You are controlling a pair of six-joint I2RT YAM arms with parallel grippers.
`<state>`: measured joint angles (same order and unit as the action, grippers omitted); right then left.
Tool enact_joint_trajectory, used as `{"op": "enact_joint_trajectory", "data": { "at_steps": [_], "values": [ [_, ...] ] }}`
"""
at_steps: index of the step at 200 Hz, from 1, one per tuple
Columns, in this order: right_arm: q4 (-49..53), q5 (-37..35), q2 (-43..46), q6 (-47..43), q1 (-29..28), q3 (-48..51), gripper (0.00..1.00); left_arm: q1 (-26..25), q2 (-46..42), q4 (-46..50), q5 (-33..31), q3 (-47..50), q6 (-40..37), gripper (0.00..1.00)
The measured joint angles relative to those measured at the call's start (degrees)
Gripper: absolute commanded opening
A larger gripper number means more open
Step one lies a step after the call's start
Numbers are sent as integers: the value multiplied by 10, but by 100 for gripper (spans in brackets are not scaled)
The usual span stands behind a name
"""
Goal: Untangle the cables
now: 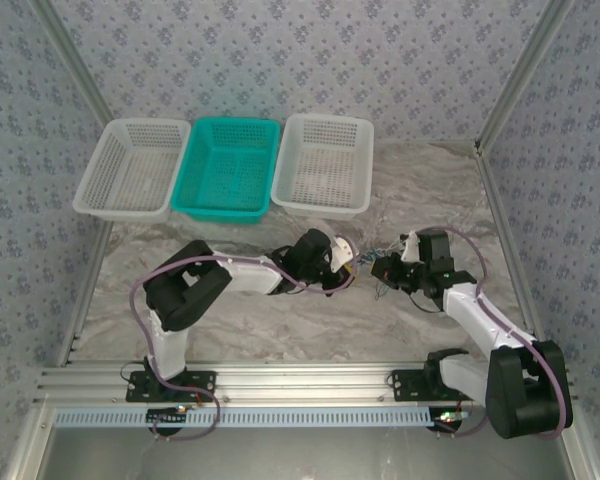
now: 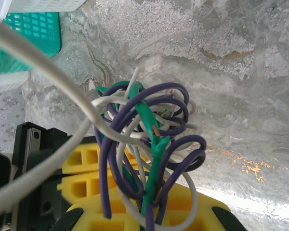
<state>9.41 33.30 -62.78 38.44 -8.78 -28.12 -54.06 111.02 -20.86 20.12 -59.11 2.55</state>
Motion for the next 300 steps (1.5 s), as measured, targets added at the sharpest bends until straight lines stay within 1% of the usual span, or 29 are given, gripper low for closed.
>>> {"op": "enact_joint_trajectory", "data": {
  "at_steps": [30,46,48,53,58,59,61,65,71,80,96,102,117,119,123,140,155,165,177,195,202,215,222,231,258,264,284,300],
  "values": [
    [40,-23,-2,15,5,-21,6,1,-2,-5,-13,7,6,0],
    [67,-38,-13,22,16,-35,13,9,-15,-28,-4,36,29,0],
    [70,-40,-15,24,19,-36,15,11,-17,-32,-1,41,33,0],
    [76,-42,-21,26,24,-37,25,17,-24,-46,5,55,47,0],
    [83,-44,-28,27,31,-38,40,24,-31,-61,14,69,62,0],
    [83,-45,-29,27,31,-38,42,27,-33,-64,16,73,65,0],
    [85,-47,-32,31,33,-38,50,29,-36,-66,18,76,69,0],
    [92,-49,-39,32,39,-38,60,36,-43,-78,23,88,82,0],
    [99,-51,-51,34,47,-37,68,48,-56,-93,31,104,99,0],
    [106,-52,-68,34,55,-37,75,61,-72,-104,37,120,117,0],
    [118,-50,-87,27,64,-37,80,75,-101,-109,45,131,137,0],
    [125,-49,-87,23,65,-39,87,75,-108,-109,48,131,142,0],
    [153,-52,-72,7,66,-53,92,74,-120,-113,57,131,150,0],
    [156,-52,-68,2,66,-56,97,74,-121,-113,58,131,150,0],
    [164,-56,-56,-2,65,-62,100,74,-123,-111,61,131,150,0],
    [183,-80,12,-35,59,-90,100,72,-123,-97,70,128,151,0],
    [167,-104,96,-73,36,-108,98,72,-123,-86,76,127,150,0],
    [135,-122,151,-112,3,-109,98,72,-123,-80,78,125,149,0],
    [81,-145,193,-165,-44,-97,98,72,-123,-71,78,123,145,0],
    [-18,-163,217,-263,-104,-55,96,72,-125,-59,81,119,136,0],
    [-49,-165,211,-306,-122,-36,92,72,-128,-53,82,119,133,0],
    [-78,-165,176,-363,-137,-16,75,72,-138,-41,85,119,125,0],
    [-85,-164,149,-380,-137,-16,70,71,-145,-35,85,119,121,0],
    [-96,-148,103,-395,-126,-25,68,71,-155,-31,86,119,117,0],
    [-115,-68,-24,-382,-97,-69,66,70,-179,-27,88,119,107,0],
    [-124,-49,-44,-378,-96,-77,65,70,-183,-27,89,119,105,0],
    [-148,12,-94,-372,-98,-98,57,70,-188,-27,88,119,103,0],
    [-161,50,-130,-366,-100,-109,58,70,-188,-27,88,120,100,0]
  ]
}}
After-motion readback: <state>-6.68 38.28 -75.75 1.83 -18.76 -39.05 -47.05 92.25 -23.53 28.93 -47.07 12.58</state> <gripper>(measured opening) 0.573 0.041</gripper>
